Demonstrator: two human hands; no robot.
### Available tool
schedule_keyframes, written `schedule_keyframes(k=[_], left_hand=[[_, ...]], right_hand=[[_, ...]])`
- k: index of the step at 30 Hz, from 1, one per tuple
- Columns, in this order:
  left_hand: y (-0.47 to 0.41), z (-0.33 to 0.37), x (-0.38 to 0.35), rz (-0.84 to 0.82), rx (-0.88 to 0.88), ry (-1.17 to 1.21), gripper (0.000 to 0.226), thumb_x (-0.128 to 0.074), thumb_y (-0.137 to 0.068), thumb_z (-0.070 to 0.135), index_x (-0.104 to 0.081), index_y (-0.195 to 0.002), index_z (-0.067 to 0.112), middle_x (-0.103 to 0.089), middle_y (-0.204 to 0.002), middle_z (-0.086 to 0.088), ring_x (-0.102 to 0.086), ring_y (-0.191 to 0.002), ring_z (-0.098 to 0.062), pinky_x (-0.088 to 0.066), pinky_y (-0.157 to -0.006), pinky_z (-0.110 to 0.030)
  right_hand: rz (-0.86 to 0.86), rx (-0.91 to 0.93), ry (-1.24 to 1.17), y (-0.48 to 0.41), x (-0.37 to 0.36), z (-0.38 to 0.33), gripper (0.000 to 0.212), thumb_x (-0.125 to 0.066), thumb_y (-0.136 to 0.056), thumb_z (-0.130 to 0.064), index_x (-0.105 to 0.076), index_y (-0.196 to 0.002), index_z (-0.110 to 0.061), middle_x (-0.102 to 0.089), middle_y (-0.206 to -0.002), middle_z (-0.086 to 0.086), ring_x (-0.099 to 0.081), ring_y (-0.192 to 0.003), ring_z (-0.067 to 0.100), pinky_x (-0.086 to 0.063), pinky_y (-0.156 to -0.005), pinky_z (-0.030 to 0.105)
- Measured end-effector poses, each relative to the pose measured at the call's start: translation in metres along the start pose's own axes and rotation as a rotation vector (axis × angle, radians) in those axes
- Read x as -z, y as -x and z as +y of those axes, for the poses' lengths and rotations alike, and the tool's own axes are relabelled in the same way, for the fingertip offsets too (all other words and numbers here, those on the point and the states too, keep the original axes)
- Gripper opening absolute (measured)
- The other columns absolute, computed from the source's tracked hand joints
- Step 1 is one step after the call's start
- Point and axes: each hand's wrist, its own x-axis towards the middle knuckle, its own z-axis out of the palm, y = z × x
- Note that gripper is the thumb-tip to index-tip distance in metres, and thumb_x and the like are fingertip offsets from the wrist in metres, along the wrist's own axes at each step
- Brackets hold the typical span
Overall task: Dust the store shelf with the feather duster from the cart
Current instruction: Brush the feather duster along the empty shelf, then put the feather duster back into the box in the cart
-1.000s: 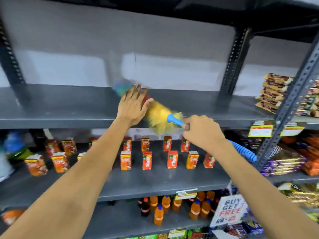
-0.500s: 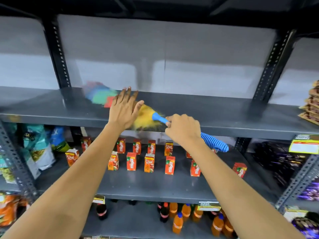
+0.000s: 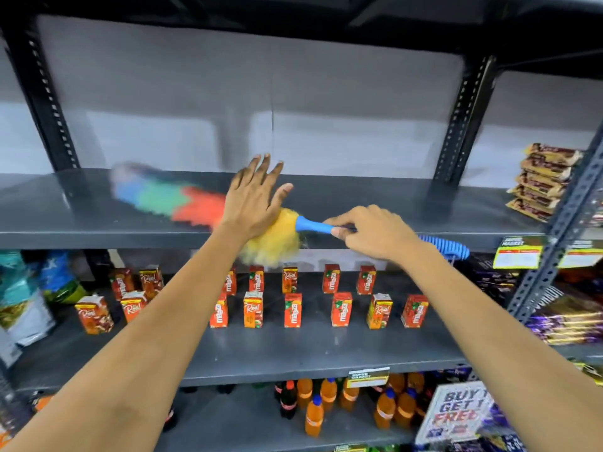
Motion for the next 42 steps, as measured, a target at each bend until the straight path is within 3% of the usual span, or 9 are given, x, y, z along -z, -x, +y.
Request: schedule_keyframes(k=[3,8,18,22,25,30,33,37,42], left_hand=[[-0.002,0.006,0.002,-0.014,-0.033,-0.024,0.055,-0.023,-0.097,0.046,-0.019,-0.145,0.021,-0.016,-0.158,-0.008,-0.008,-0.146,-0.022,-0.008,-0.117,-0.04],[0.006,-0.001,0.004,-0.011,-0.027,-0.063,0.056,-0.02,-0.096,0.047,-0.022,-0.145,0.019,-0.019,-0.157,-0.01,-0.01,-0.146,-0.024,-0.011,-0.117,-0.042],[0.001,0.031,-0.026,-0.142,-0.009,0.008,0.06,-0.015,-0.095,0.05,-0.017,-0.146,0.018,-0.012,-0.158,-0.01,-0.003,-0.146,-0.023,-0.007,-0.118,-0.043],[-0.003,0.053,-0.036,-0.151,-0.063,0.032,0.059,-0.016,-0.095,0.05,-0.018,-0.146,0.019,-0.013,-0.158,-0.01,-0.005,-0.146,-0.023,-0.008,-0.118,-0.043],[-0.008,0.063,-0.037,-0.122,-0.08,0.063,0.058,-0.019,-0.096,0.048,-0.021,-0.145,0.017,-0.016,-0.157,-0.011,-0.009,-0.146,-0.025,-0.01,-0.117,-0.044],[-0.019,0.063,-0.027,-0.064,-0.065,0.113,0.055,-0.021,-0.097,0.047,-0.021,-0.145,0.02,-0.018,-0.157,-0.009,-0.009,-0.146,-0.023,-0.011,-0.116,-0.044],[-0.019,0.054,-0.018,-0.028,-0.067,0.117,0.055,-0.019,-0.097,0.047,-0.022,-0.145,0.02,-0.019,-0.157,-0.01,-0.009,-0.146,-0.024,-0.011,-0.117,-0.045],[-0.011,0.052,-0.013,-0.04,-0.091,0.081,0.056,-0.02,-0.097,0.047,-0.023,-0.145,0.019,-0.02,-0.156,-0.01,-0.01,-0.146,-0.025,-0.011,-0.117,-0.044],[-0.001,0.064,-0.02,-0.119,-0.145,0.027,0.057,-0.017,-0.096,0.047,-0.02,-0.145,0.018,-0.016,-0.157,-0.01,-0.007,-0.146,-0.023,-0.012,-0.116,-0.044]], right_hand=[[0.115,-0.046,0.11,-0.004,0.012,0.007,0.037,-0.047,-0.089,-0.029,-0.059,-0.122,-0.039,-0.068,-0.095,0.008,-0.059,-0.084,0.029,-0.038,-0.068,0.033],[0.157,-0.388,0.251,0.0,0.001,0.01,0.027,-0.051,-0.088,-0.024,-0.061,-0.11,-0.011,-0.065,-0.107,0.012,-0.062,-0.098,0.032,-0.035,-0.067,0.031],[0.2,-0.823,0.359,0.089,0.025,0.095,0.026,-0.051,-0.09,-0.021,-0.06,-0.109,-0.006,-0.066,-0.106,0.015,-0.063,-0.098,0.034,-0.039,-0.065,0.032],[0.173,-0.691,0.257,0.103,0.014,0.076,0.032,-0.053,-0.088,-0.027,-0.059,-0.11,-0.003,-0.065,-0.109,0.019,-0.061,-0.102,0.037,-0.049,-0.079,0.038],[0.093,-0.47,0.097,0.103,0.009,0.05,0.036,-0.047,-0.088,-0.025,-0.06,-0.121,-0.022,-0.065,-0.107,0.015,-0.059,-0.102,0.037,-0.049,-0.081,0.039],[0.03,-0.147,-0.039,0.083,0.009,0.026,0.034,-0.049,-0.09,-0.031,-0.058,-0.118,-0.049,-0.07,-0.091,0.003,-0.061,-0.083,0.027,-0.04,-0.064,0.028],[-0.026,-0.097,-0.125,0.087,0.003,0.038,0.032,-0.052,-0.091,-0.032,-0.06,-0.119,-0.044,-0.066,-0.074,-0.003,-0.054,-0.064,0.02,-0.035,-0.051,0.024],[-0.156,-0.107,-0.487,0.105,-0.012,0.07,0.029,-0.059,-0.09,-0.024,-0.065,-0.117,-0.035,-0.06,-0.049,-0.008,-0.05,-0.047,0.017,-0.043,-0.052,0.025],[-0.325,-0.106,-0.671,0.13,-0.024,0.088,0.028,-0.067,-0.086,-0.014,-0.073,-0.097,-0.04,-0.064,-0.056,-0.001,-0.051,-0.044,0.01,-0.044,-0.043,0.019]])
